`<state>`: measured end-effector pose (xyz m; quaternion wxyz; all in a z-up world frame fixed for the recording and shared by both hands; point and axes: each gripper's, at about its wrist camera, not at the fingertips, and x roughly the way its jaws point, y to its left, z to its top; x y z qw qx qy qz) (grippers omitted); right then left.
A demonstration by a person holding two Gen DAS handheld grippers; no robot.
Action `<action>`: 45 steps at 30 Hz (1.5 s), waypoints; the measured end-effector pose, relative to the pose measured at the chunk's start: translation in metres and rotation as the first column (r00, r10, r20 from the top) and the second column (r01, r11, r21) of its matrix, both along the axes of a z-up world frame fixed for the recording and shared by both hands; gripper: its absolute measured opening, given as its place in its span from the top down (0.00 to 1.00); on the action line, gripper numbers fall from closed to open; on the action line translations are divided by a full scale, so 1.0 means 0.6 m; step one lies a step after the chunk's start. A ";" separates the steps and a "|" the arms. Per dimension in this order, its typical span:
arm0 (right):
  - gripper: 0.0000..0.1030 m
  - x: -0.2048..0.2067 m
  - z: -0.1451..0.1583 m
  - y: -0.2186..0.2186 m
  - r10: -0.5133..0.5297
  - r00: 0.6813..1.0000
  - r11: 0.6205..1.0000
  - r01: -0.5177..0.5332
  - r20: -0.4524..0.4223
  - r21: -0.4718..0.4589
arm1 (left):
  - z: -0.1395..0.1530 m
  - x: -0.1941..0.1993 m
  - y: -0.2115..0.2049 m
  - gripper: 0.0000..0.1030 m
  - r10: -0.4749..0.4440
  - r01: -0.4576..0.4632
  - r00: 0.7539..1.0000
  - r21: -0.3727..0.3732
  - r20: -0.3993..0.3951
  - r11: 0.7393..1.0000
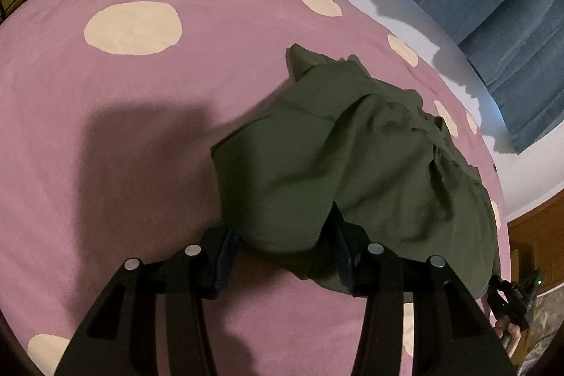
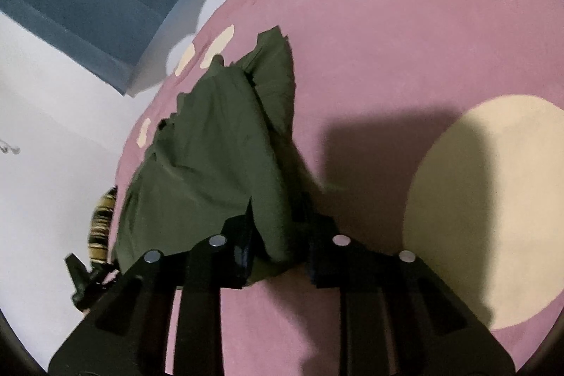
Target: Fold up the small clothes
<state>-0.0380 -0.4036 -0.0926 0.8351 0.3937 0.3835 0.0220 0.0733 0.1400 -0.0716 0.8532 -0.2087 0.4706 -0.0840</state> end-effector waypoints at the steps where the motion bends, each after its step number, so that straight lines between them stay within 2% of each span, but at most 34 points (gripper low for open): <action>1: 0.74 -0.007 0.000 -0.006 -0.009 1.000 1.000 0.009 0.000 0.011 | -0.001 0.000 0.001 0.53 -0.002 0.002 1.000 0.000 0.002 1.000; 7: 0.63 -0.052 0.016 -0.037 -0.097 0.995 0.995 0.098 -0.030 0.016 | -0.001 -0.002 0.004 0.53 -0.005 0.005 1.000 -0.011 0.005 1.000; 9: 0.63 -0.063 0.033 -0.039 -0.160 0.986 0.987 0.159 -0.047 -0.039 | -0.001 -0.003 0.004 0.53 -0.006 0.006 1.000 -0.011 0.008 1.000; 11: 0.63 -0.068 0.061 -0.028 -0.196 0.980 0.977 0.194 -0.021 -0.091 | -0.001 -0.003 0.002 0.53 -0.006 0.006 1.000 -0.008 0.011 1.000; 12: 0.63 -0.068 0.083 -0.014 -0.189 0.982 0.977 0.190 0.020 -0.097 | -0.001 -0.003 0.002 0.53 -0.006 0.006 1.000 -0.008 0.012 1.000; 14: 0.62 -0.058 0.118 0.017 -0.139 0.987 0.985 0.146 0.081 -0.086 | -0.001 -0.003 0.003 0.53 -0.007 0.007 1.000 -0.010 0.012 1.000; 17: 0.56 -0.023 0.165 0.100 0.014 0.989 0.996 -0.001 0.144 -0.090 | -0.001 -0.002 0.002 0.53 -0.007 0.007 1.000 -0.016 0.011 1.000; 19: 0.53 0.011 0.177 0.167 0.145 0.978 0.988 -0.135 0.151 -0.074 | -0.001 -0.002 0.003 0.53 -0.007 0.008 1.000 -0.018 0.012 1.000; 22: 0.52 0.053 0.168 0.250 0.294 0.946 0.956 -0.290 0.133 -0.048 | -0.001 -0.002 0.003 0.53 -0.008 0.009 1.000 -0.018 0.012 1.000; 27: 0.52 0.098 0.127 0.341 0.414 0.908 0.910 -0.412 0.065 -0.041 | -0.001 -0.003 0.002 0.52 -0.008 0.008 1.000 -0.020 0.012 1.000; 29: 0.49 0.108 0.098 0.369 0.447 0.894 0.893 -0.447 -0.014 -0.056 | 0.000 -0.004 0.000 0.51 -0.010 0.010 1.000 -0.020 0.014 1.000; 30: 0.49 0.116 0.066 0.376 0.459 0.884 0.882 -0.466 -0.093 -0.073 | 0.000 -0.004 0.000 0.49 -0.013 0.013 1.000 -0.022 0.016 1.000; 31: 0.49 0.118 0.042 0.379 0.460 0.879 0.879 -0.471 -0.128 -0.074 | 0.000 -0.003 -0.002 0.47 -0.016 0.016 1.000 -0.024 0.015 1.000; 33: 0.49 0.114 0.016 0.373 0.436 0.895 0.896 -0.442 -0.091 -0.053 | -0.001 -0.001 -0.004 0.46 -0.012 0.012 1.000 -0.025 0.006 1.000; 36: 0.49 0.109 0.024 0.368 0.445 0.892 0.893 -0.448 -0.076 -0.039 | 0.005 0.003 -0.005 0.40 -0.014 0.014 1.000 -0.035 0.014 0.999; 41: 0.49 0.097 0.021 0.364 0.440 0.895 0.895 -0.443 -0.067 -0.041 | 0.006 0.012 -0.011 0.37 0.003 -0.002 1.000 -0.038 0.003 0.999; 45: 0.49 0.098 0.019 0.368 0.442 0.895 0.895 -0.444 -0.057 -0.045 | 0.008 0.018 -0.001 0.36 -0.004 0.001 0.999 -0.089 -0.034 0.996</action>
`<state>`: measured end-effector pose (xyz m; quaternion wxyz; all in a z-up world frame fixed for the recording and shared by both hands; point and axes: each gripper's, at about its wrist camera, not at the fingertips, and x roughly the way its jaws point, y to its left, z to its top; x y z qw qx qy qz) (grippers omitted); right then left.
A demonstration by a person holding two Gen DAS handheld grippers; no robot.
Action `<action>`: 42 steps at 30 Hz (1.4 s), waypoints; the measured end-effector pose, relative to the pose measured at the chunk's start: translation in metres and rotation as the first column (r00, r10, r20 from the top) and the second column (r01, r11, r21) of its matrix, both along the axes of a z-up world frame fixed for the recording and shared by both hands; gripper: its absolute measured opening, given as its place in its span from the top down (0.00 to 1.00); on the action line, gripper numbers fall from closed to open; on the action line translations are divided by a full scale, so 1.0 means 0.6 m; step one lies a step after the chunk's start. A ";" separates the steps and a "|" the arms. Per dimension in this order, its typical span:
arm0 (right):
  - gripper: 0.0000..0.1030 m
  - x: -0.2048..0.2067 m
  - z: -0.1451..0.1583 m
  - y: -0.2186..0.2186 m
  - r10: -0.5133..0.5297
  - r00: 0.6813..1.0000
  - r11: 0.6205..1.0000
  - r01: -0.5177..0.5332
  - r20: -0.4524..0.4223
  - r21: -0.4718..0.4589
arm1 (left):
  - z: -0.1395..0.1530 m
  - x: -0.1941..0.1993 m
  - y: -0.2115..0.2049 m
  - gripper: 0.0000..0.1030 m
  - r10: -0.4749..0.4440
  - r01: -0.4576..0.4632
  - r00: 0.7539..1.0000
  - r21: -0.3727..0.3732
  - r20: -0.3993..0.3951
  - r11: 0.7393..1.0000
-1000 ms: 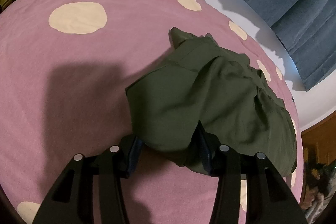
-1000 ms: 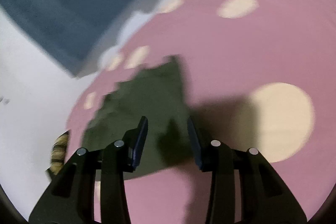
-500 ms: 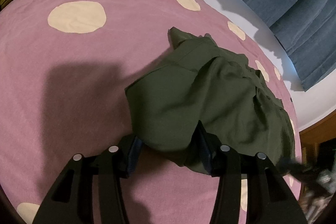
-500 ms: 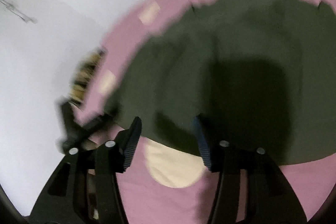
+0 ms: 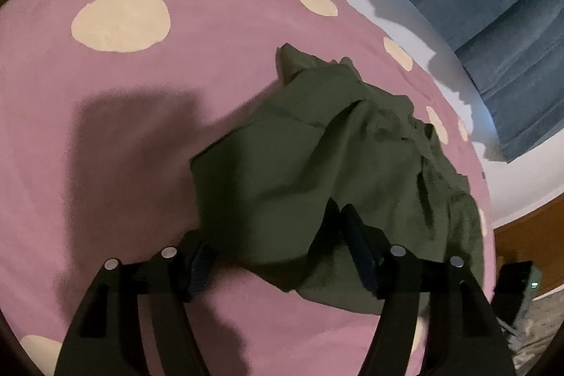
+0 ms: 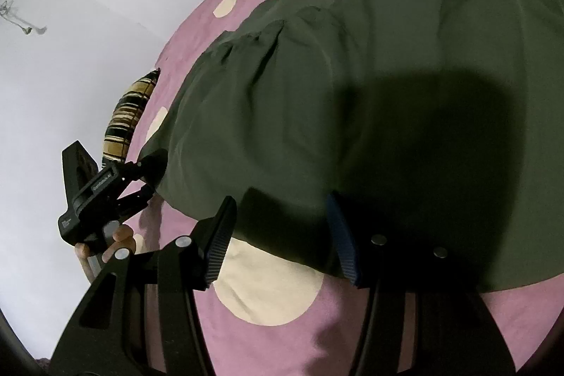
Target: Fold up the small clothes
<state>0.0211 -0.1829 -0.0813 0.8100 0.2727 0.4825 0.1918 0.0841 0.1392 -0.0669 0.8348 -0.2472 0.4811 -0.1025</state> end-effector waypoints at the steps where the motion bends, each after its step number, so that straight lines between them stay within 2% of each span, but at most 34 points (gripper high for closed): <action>1: 0.49 -0.001 0.000 -0.003 0.001 1.000 1.000 -0.001 0.002 0.006 | 0.001 -0.001 0.008 0.36 -0.010 0.010 1.000 -0.036 -0.006 0.999; 5: 0.49 -0.001 -0.003 -0.010 0.003 1.000 1.000 -0.004 0.006 0.027 | 0.009 -0.010 0.054 0.35 -0.072 0.073 0.997 -0.148 0.011 0.986; 8: 0.49 -0.005 -0.004 -0.018 0.003 1.000 0.999 -0.004 0.011 0.036 | 0.022 -0.010 0.105 0.32 -0.068 0.077 0.996 -0.182 0.057 0.980; 9: 0.49 -0.004 -0.004 -0.018 0.002 1.000 0.999 -0.003 0.011 0.037 | 0.026 -0.003 0.125 0.28 -0.057 0.070 0.996 -0.195 0.071 0.978; 12: 0.49 -0.006 -0.004 -0.018 0.000 1.000 0.999 -0.001 0.017 0.033 | 0.023 0.031 0.146 0.26 -0.069 0.081 0.996 -0.237 0.057 0.968; 14: 0.49 -0.007 -0.004 -0.016 -0.002 1.000 1.000 0.002 0.020 0.029 | 0.017 0.066 0.140 0.26 -0.115 0.120 0.993 -0.254 0.035 0.960; 17: 0.49 -0.009 -0.004 -0.015 -0.005 1.000 1.000 0.005 0.023 0.029 | 0.013 0.115 0.105 0.26 -0.223 0.220 0.975 -0.236 0.017 0.946; 19: 0.49 -0.009 -0.003 -0.014 -0.006 1.000 1.000 0.005 0.022 0.030 | 0.005 0.148 0.075 0.26 -0.300 0.287 0.954 -0.257 -0.012 0.923; 23: 0.49 -0.009 -0.004 -0.016 -0.005 1.000 0.999 0.004 0.022 0.041 | -0.010 0.184 0.048 0.26 -0.362 0.344 0.931 -0.236 -0.037 0.909; 27: 0.49 -0.008 -0.007 -0.019 -0.005 1.000 0.999 0.004 0.021 0.052 | -0.023 0.205 0.028 0.26 -0.430 0.406 0.902 -0.258 -0.039 0.877; 29: 0.49 -0.008 -0.007 -0.022 -0.004 1.000 0.998 0.003 0.023 0.057 | -0.026 0.213 0.013 0.30 -0.477 0.444 0.877 -0.278 -0.059 0.852; 30: 0.49 -0.007 -0.007 -0.023 -0.005 1.000 0.998 0.003 0.023 0.061 | -0.028 0.215 0.008 0.38 -0.484 0.449 0.872 -0.278 -0.071 0.849; 31: 0.49 -0.007 -0.008 -0.024 -0.005 1.000 0.998 0.004 0.023 0.064 | -0.032 0.219 -0.001 0.44 -0.492 0.454 0.866 -0.267 -0.094 0.850; 34: 0.49 -0.008 -0.010 -0.026 -0.006 1.000 0.998 0.005 0.029 0.066 | -0.032 0.224 -0.013 0.50 -0.494 0.454 0.861 -0.254 -0.122 0.854; 39: 0.49 -0.011 -0.012 -0.028 -0.008 0.999 0.998 0.005 0.039 0.062 | -0.027 0.218 -0.037 0.59 -0.498 0.474 0.856 -0.171 -0.141 0.864; 40: 0.49 -0.011 -0.012 -0.028 -0.007 0.999 0.998 0.005 0.041 0.063 | -0.023 0.215 -0.043 0.63 -0.495 0.478 0.858 -0.143 -0.137 0.867; 42: 0.49 -0.012 -0.014 -0.029 -0.005 0.999 0.998 0.002 0.044 0.066 | -0.019 0.213 -0.049 0.75 -0.510 0.492 0.849 -0.146 -0.137 0.858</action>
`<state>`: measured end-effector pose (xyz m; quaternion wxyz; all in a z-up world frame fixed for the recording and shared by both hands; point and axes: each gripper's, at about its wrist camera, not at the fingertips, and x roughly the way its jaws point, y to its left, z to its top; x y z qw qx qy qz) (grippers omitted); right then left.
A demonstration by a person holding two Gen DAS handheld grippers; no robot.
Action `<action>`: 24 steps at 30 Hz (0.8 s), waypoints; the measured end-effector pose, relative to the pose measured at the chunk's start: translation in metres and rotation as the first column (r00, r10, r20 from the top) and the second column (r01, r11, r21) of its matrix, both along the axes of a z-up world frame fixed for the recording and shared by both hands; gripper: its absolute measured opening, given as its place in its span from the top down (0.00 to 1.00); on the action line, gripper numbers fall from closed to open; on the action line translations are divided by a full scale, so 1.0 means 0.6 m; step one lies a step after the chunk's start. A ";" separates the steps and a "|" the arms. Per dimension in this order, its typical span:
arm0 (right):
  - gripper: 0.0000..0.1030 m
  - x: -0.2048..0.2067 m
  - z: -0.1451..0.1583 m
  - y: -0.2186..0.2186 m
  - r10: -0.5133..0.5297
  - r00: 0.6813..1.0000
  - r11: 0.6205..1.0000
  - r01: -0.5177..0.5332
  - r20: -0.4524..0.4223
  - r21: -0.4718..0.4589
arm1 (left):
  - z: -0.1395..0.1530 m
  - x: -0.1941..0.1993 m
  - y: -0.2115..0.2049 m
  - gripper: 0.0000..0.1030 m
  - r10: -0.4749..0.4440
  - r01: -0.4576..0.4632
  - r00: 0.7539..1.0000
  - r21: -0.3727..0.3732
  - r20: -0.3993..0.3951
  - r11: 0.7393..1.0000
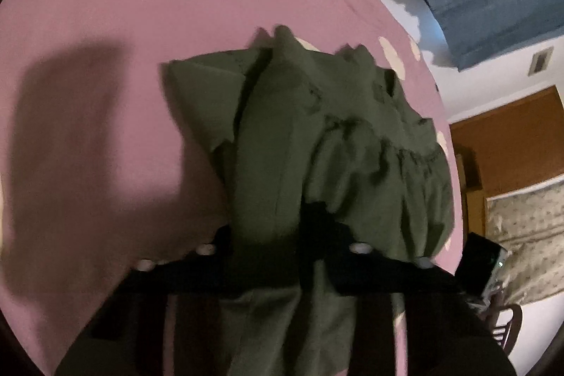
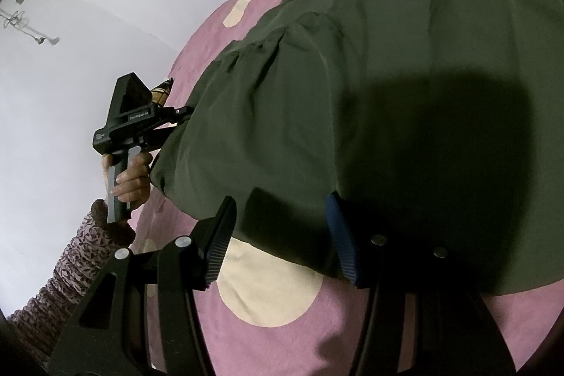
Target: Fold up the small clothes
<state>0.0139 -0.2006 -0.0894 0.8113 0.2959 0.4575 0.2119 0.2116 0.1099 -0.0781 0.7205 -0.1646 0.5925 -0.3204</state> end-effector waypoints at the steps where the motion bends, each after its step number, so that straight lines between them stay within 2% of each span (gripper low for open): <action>1: 0.49 0.000 -0.001 -0.001 0.000 1.000 1.000 0.000 0.001 0.002 | 0.006 -0.002 -0.005 0.78 0.003 -0.003 1.000 0.019 0.004 1.000; 6: 0.49 -0.002 -0.003 0.001 -0.001 1.000 1.000 0.001 0.013 -0.005 | 0.050 -0.013 -0.018 0.86 -0.008 0.003 0.998 0.080 0.055 0.997; 12: 0.49 -0.005 -0.004 0.001 -0.001 1.000 1.000 0.002 0.027 -0.009 | 0.123 -0.034 -0.054 0.87 0.030 -0.039 0.997 0.135 0.071 0.990; 16: 0.49 -0.007 -0.004 -0.002 0.001 0.999 1.000 -0.001 0.034 0.002 | 0.175 -0.056 -0.099 0.87 0.052 -0.071 0.994 0.207 0.096 0.976; 19: 0.49 -0.012 0.009 -0.008 -0.037 0.999 0.999 0.036 0.019 0.016 | 0.207 -0.066 -0.136 0.87 0.048 -0.082 0.991 0.280 0.127 0.957; 24: 0.49 -0.022 0.053 -0.011 -0.099 0.990 0.995 0.099 0.101 0.001 | 0.235 -0.074 -0.175 0.87 0.036 -0.082 0.989 0.340 0.140 0.937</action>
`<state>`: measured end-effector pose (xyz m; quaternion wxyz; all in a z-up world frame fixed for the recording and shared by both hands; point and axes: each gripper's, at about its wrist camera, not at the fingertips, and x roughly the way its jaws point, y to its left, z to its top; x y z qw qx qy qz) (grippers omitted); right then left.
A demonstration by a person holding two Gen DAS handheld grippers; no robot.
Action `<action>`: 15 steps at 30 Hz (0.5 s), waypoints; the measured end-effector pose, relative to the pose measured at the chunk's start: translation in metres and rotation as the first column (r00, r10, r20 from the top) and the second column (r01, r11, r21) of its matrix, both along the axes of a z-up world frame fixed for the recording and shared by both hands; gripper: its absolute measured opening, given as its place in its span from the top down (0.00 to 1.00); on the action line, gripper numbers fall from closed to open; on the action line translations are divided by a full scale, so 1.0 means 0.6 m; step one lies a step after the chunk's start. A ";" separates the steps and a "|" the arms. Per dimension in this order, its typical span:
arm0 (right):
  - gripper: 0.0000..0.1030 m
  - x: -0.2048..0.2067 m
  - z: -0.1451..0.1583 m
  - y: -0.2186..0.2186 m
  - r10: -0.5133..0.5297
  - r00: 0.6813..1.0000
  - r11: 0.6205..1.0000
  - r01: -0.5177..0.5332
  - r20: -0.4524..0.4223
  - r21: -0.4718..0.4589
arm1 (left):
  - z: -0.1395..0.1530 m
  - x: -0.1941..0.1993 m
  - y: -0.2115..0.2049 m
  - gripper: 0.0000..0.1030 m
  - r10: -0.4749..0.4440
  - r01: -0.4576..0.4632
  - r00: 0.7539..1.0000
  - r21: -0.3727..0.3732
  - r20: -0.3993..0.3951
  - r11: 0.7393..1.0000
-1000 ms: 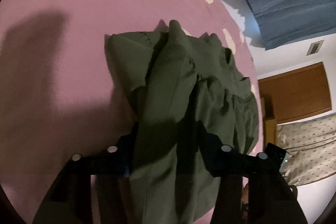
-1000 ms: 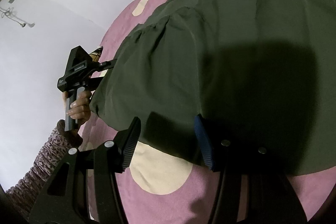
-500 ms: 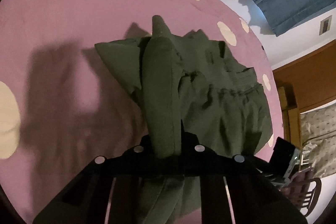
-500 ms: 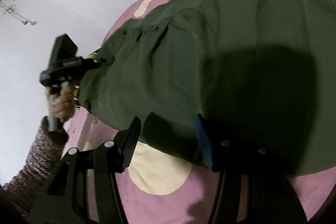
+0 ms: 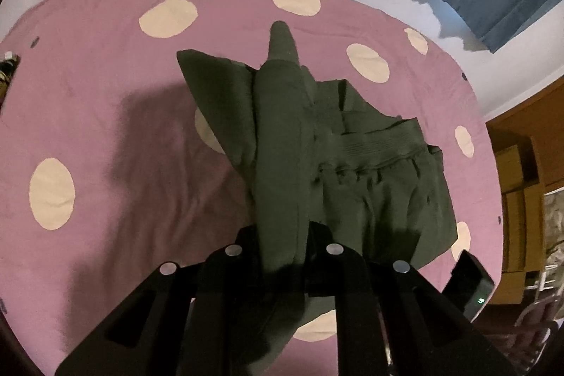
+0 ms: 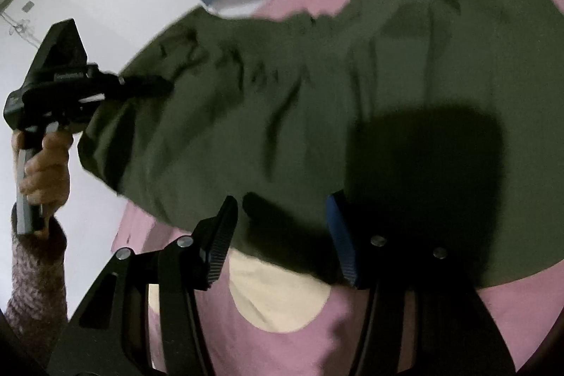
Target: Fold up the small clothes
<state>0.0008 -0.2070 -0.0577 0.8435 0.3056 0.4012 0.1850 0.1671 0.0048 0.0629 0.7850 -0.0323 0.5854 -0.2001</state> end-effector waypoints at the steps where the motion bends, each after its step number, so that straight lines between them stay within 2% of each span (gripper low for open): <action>1: 0.49 0.004 0.008 -0.003 -0.008 1.000 1.000 0.007 0.013 0.021 | 0.005 -0.002 -0.009 0.87 0.001 -0.001 1.000 0.014 0.003 1.000; 4: 0.49 0.027 0.007 -0.006 0.009 1.000 0.994 -0.011 0.021 0.110 | 0.014 -0.003 -0.029 0.87 0.014 -0.014 1.000 0.044 0.000 0.999; 6: 0.49 0.051 -0.015 0.008 0.054 0.998 0.986 -0.052 -0.010 0.157 | 0.020 -0.006 -0.044 0.87 0.019 -0.020 1.000 0.060 0.004 0.998; 8: 0.49 0.071 -0.057 0.032 0.093 0.993 0.983 -0.080 -0.076 0.163 | 0.026 -0.012 -0.067 0.87 0.013 -0.013 1.000 0.072 0.008 0.997; 10: 0.51 0.079 -0.074 0.039 0.102 0.992 0.985 -0.090 -0.076 0.147 | 0.023 -0.019 -0.098 0.87 0.000 0.000 1.000 0.078 -0.010 0.997; 13: 0.51 0.064 -0.060 0.032 0.107 0.992 0.982 -0.095 -0.065 0.165 | 0.036 -0.037 -0.157 0.87 -0.038 0.030 0.998 0.145 0.053 0.989; 15: 0.50 0.048 -0.054 0.019 0.102 0.993 0.981 -0.091 -0.061 0.171 | 0.041 -0.047 -0.199 0.87 -0.053 0.043 0.997 0.166 0.059 0.985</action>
